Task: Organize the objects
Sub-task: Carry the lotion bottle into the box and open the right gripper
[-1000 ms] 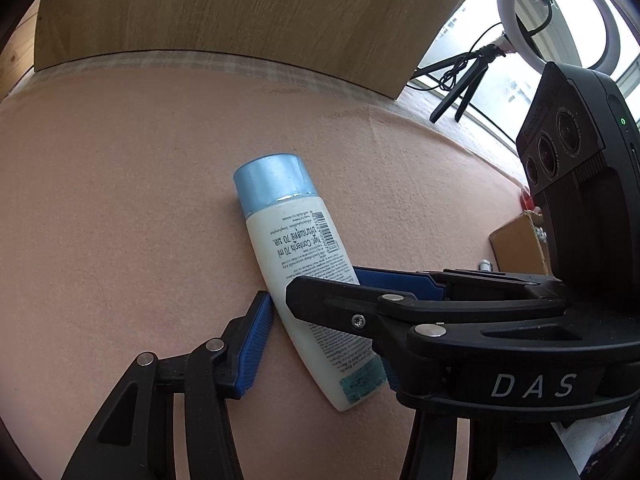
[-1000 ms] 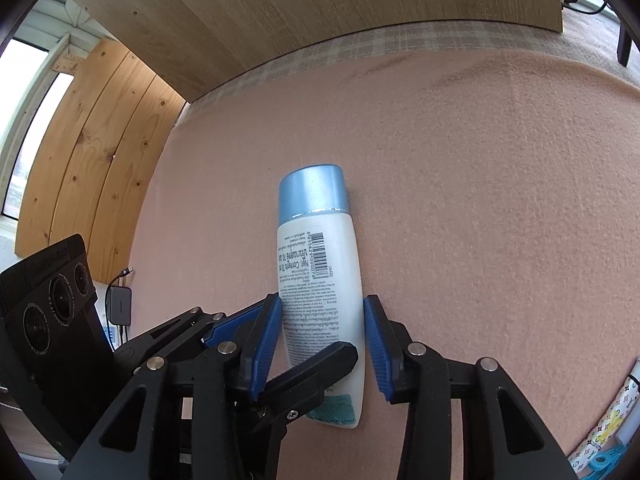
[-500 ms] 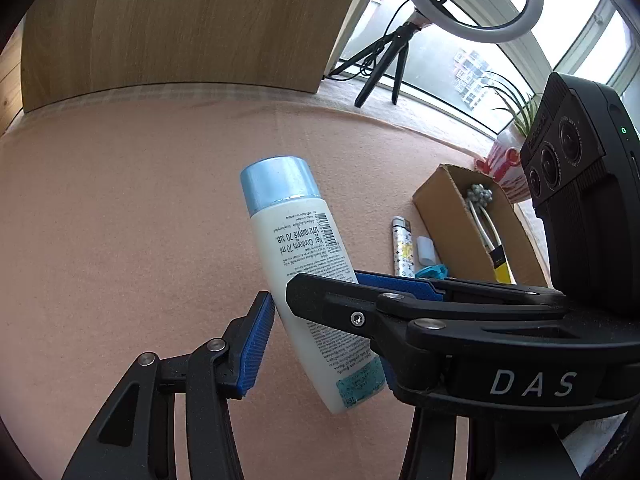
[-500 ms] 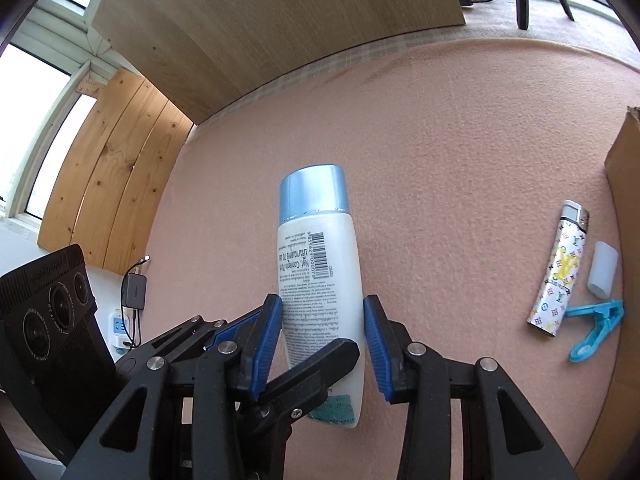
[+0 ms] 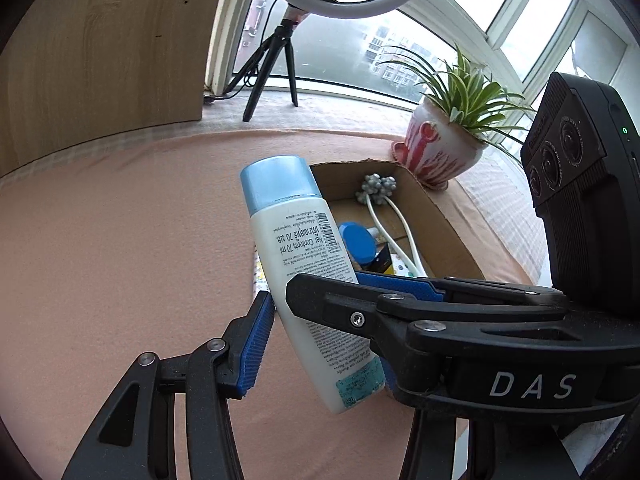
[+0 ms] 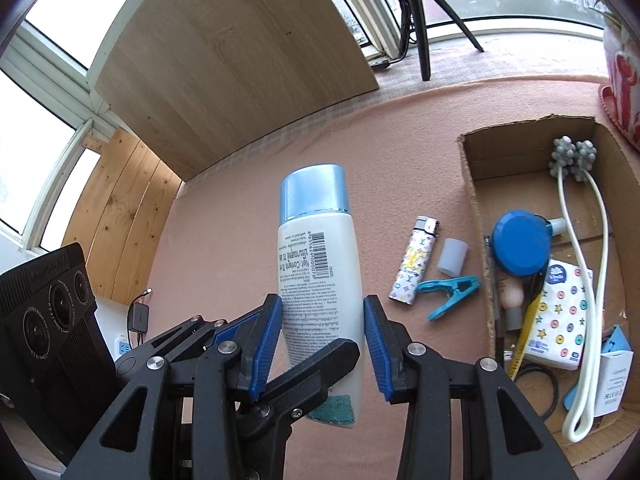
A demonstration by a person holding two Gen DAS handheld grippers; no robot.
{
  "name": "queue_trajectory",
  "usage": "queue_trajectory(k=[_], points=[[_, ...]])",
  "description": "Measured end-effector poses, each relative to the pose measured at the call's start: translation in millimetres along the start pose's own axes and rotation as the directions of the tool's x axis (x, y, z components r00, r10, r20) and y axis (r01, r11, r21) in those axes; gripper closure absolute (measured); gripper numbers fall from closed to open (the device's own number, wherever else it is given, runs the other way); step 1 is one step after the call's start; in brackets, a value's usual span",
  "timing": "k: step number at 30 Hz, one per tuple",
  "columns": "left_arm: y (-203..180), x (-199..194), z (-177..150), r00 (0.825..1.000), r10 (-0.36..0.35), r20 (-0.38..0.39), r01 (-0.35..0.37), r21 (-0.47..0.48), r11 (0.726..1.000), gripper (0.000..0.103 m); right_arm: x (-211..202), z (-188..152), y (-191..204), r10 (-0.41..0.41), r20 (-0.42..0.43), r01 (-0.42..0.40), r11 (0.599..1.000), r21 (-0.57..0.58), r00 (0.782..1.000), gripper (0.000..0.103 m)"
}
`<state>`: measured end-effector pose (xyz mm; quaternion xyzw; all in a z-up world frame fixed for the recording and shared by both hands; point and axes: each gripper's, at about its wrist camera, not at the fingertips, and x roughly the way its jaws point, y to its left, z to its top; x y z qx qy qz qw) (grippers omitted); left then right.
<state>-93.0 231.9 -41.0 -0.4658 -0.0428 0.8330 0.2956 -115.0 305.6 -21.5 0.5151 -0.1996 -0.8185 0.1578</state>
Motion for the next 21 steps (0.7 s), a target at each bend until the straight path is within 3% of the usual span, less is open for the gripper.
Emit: queue_trajectory(k=[10, 21], points=[[-88, 42, 6, 0.993, -0.1, -0.062, 0.106, 0.107, 0.989, 0.05, -62, -17, -69, -0.088, 0.079, 0.079, 0.991, 0.112, 0.993, 0.065], [-132, 82, 5, 0.983, -0.135, -0.127, 0.153, 0.15, 0.977, 0.05, -82, -28, -121, -0.127, 0.089, 0.107, 0.974, 0.198, 0.988, 0.065]])
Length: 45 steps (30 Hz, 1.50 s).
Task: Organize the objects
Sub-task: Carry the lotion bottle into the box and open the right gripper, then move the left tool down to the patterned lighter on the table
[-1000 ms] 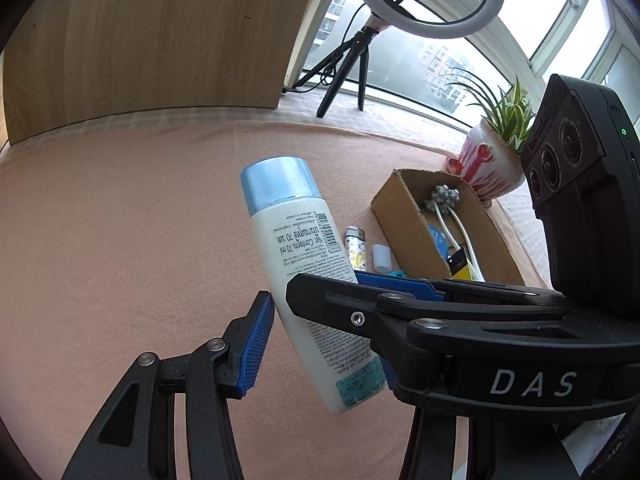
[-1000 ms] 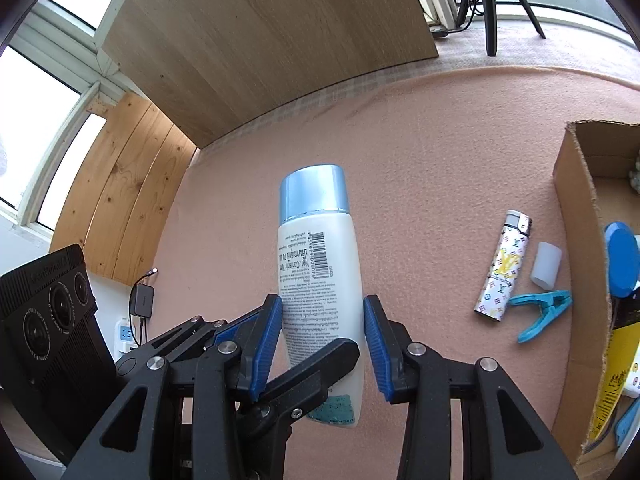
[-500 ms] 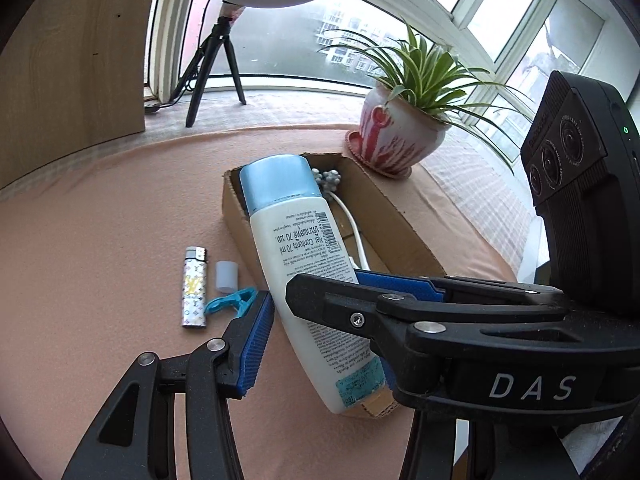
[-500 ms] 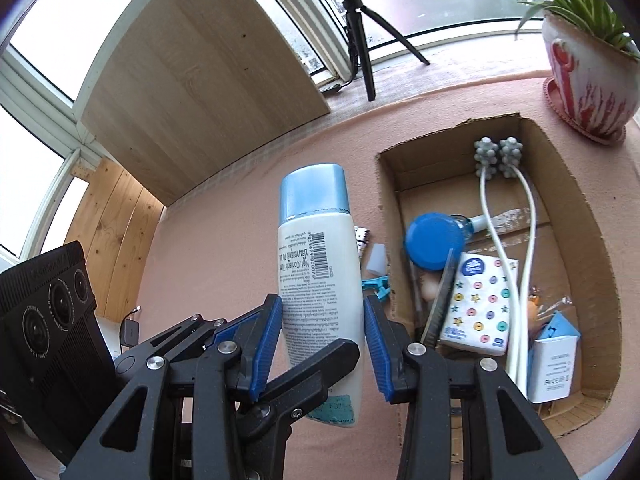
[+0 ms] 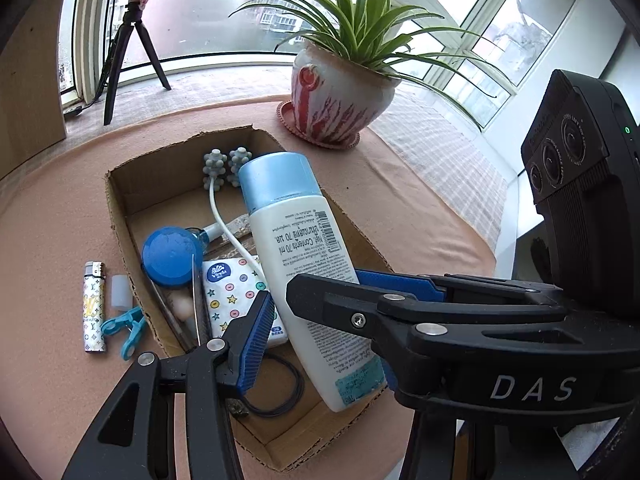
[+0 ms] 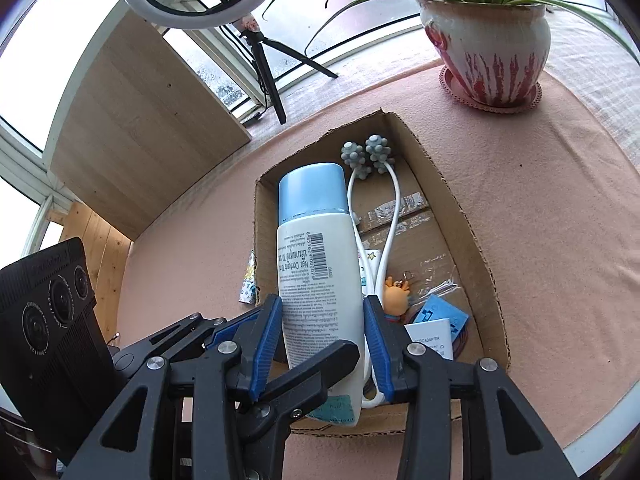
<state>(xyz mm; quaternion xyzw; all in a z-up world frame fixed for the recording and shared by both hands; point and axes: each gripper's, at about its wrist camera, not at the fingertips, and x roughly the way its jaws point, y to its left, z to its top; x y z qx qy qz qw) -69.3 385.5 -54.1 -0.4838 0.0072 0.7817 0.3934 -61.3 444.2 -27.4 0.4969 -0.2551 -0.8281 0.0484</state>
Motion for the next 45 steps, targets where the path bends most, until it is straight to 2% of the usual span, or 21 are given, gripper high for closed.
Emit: queue_trajectory(k=[4, 5, 6, 7, 8, 10, 12, 21, 25, 36, 45], points=[[-4, 9, 2, 1.0, -0.007, -0.015, 0.007, 0.011, 1.0, 0.05, 0, 0, -11, -0.004, -0.001, 0.004, 1.0, 0.017, 1.0, 0.065], [-3, 11, 3, 1.0, -0.009, -0.018, 0.009, 0.009, 1.0, 0.047, -1, 0, -12, -0.004, 0.0, 0.004, 1.0, 0.02, 1.0, 0.065], [-3, 13, 3, 1.0, -0.014, -0.027, 0.014, 0.004, 1.0, 0.044, -1, 0, -14, -0.002, 0.002, 0.002, 1.0, 0.021, 1.0, 0.065], [-2, 15, 4, 0.999, -0.017, -0.043, 0.017, 0.002, 1.0, 0.032, -1, 0, -15, 0.001, 0.004, -0.001, 1.0, 0.018, 1.0, 0.065], [-3, 16, 4, 0.999, -0.017, -0.052, 0.018, 0.004, 1.0, 0.025, -1, -1, -16, -0.005, 0.01, 0.005, 1.0, 0.015, 1.0, 0.065], [-3, 14, 2, 0.999, -0.008, -0.048, 0.01, 0.025, 1.0, 0.025, -3, -1, -16, -0.041, 0.015, 0.04, 0.999, 0.009, 0.999, 0.052], [-1, 10, 1, 0.999, -0.001, -0.043, 0.003, 0.027, 1.0, 0.025, -7, -3, -17, -0.066, 0.034, 0.066, 0.998, 0.009, 0.997, 0.046], [36, -15, -2, 0.999, 0.032, -0.029, -0.033, -0.039, 0.999, 0.025, -18, -6, -21, -0.073, 0.048, 0.072, 0.997, 0.026, 0.996, 0.046], [69, -31, -3, 0.999, 0.047, -0.028, -0.05, -0.117, 0.992, 0.025, -21, -10, -19, -0.086, 0.056, 0.085, 0.996, 0.017, 0.995, 0.046], [155, -60, -8, 0.996, 0.088, -0.006, -0.084, -0.334, 0.939, 0.025, -20, -20, -20, -0.1, 0.037, 0.099, 0.995, 0.016, 0.994, 0.046], [192, -62, 2, 0.984, 0.175, -0.01, -0.165, -0.396, 0.903, 0.026, -19, -25, -14, -0.102, 0.029, 0.102, 0.995, -0.001, 0.994, 0.046]])
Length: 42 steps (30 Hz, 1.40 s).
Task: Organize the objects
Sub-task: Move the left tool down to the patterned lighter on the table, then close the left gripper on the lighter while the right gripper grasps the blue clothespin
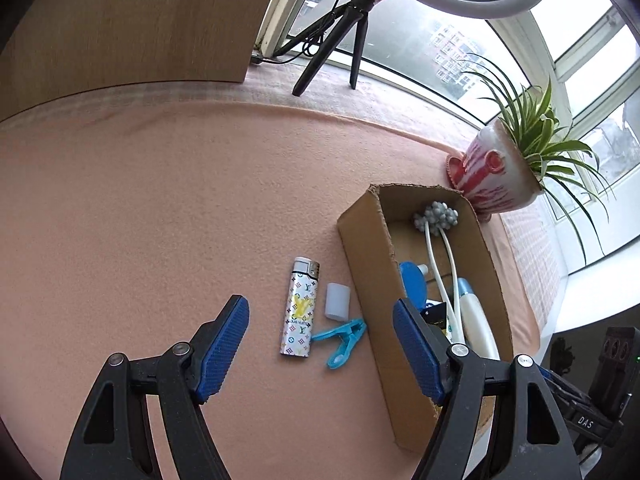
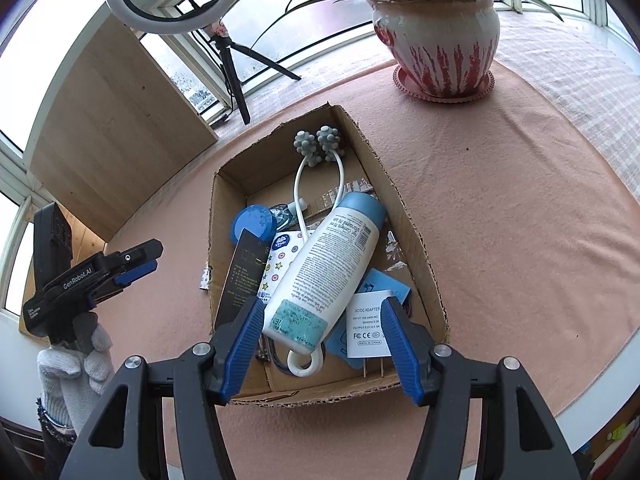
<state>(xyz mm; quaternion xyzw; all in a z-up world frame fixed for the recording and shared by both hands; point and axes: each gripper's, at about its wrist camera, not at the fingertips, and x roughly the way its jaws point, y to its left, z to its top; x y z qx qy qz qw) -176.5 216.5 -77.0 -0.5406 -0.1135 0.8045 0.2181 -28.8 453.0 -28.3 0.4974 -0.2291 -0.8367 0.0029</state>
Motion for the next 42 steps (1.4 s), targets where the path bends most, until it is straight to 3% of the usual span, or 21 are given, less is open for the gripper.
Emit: queue_trajectory(k=[3, 8, 14, 24, 27, 35, 42], points=[[4, 11, 8, 1.0, 0.018, -0.006, -0.018, -0.017, 1.0, 0.026, 0, -2, 1, -0.003, -0.002, 0.003, 1.0, -0.004, 1.0, 0.046], [6, 36, 22, 0.998, 0.061, -0.021, -0.061, -0.011, 0.998, 0.04, 0, -5, -4, -0.015, -0.009, 0.015, 1.0, 0.0, 1.0, 0.046], [8, 68, 34, 0.997, 0.061, -0.054, -0.062, -0.016, 0.998, 0.053, -1, -11, -17, -0.037, -0.018, 0.037, 0.999, 0.024, 0.999, 0.046], [-11, 102, 37, 0.994, 0.064, -0.089, -0.055, 0.103, 0.993, 0.072, -7, -16, -32, -0.04, -0.021, 0.041, 0.997, 0.058, 0.999, 0.046], [-20, 105, 30, 0.993, 0.037, -0.11, -0.021, 0.146, 0.989, 0.075, -8, -16, -35, -0.049, -0.023, 0.05, 0.996, 0.069, 0.999, 0.046], [-42, 100, 2, 0.988, 0.051, -0.143, -0.002, 0.323, 0.946, 0.078, -7, -19, -33, -0.055, -0.025, 0.057, 0.996, 0.075, 0.998, 0.046], [-62, 89, -35, 0.984, 0.09, -0.154, -0.003, 0.492, 0.871, 0.078, -6, -21, -24, -0.065, -0.024, 0.066, 0.996, 0.062, 0.998, 0.045]])
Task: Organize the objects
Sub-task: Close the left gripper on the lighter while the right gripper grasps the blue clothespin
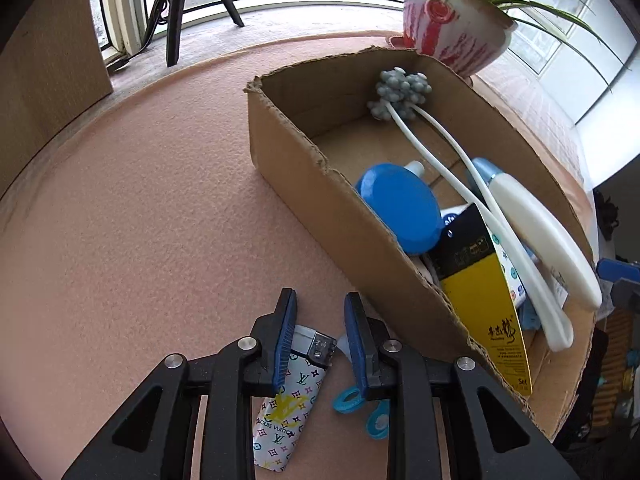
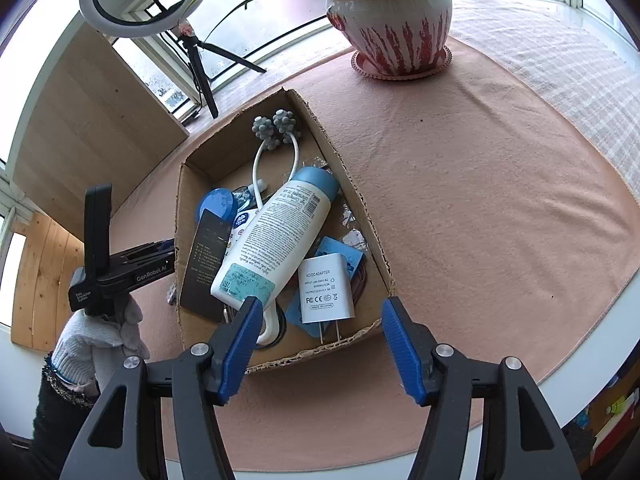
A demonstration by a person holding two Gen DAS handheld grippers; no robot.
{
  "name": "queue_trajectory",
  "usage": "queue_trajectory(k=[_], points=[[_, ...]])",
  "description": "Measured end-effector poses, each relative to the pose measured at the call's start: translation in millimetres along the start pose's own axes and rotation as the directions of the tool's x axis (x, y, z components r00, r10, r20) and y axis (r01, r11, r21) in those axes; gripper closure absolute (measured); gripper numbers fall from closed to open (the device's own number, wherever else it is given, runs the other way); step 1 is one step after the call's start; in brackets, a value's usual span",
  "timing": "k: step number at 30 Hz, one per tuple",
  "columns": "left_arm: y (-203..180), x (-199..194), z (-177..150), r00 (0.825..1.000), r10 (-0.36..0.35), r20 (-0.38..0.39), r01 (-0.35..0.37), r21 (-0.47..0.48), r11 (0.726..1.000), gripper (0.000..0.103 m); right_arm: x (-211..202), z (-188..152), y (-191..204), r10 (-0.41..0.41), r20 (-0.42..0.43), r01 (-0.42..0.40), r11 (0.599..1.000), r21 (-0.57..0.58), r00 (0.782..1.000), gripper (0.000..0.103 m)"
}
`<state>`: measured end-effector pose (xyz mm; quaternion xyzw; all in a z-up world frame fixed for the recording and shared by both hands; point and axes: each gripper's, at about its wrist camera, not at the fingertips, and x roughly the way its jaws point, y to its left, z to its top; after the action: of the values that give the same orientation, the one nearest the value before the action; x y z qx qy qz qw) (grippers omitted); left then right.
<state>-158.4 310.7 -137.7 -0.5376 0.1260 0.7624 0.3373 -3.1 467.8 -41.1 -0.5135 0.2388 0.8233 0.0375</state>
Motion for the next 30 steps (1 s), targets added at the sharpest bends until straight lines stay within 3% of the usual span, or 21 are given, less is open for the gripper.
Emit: queue_trajectory(k=[11, 22, 27, 30], points=[[-47, -23, -67, 0.999, 0.03, -0.018, -0.026, 0.19, 0.981, 0.078, 3, -12, 31, 0.025, -0.024, -0.026, 0.998, -0.061, 0.999, 0.044], [-45, -50, -125, 1.0, -0.022, -0.02, 0.025, 0.177, 0.984, 0.078, -5, -47, 62, 0.032, -0.03, -0.035, 0.994, -0.102, 0.999, 0.044], [-31, -60, -128, 1.0, 0.014, -0.007, -0.013, 0.151, 0.989, 0.078, 1, -69, 76, 0.056, -0.06, -0.062, 0.992, -0.108, 0.997, 0.044], [-12, -77, -127, 0.999, -0.022, 0.028, 0.02, 0.077, 0.997, 0.077, 16, -78, 87, 0.05, -0.088, -0.06, 0.991, -0.117, 0.995, 0.044]])
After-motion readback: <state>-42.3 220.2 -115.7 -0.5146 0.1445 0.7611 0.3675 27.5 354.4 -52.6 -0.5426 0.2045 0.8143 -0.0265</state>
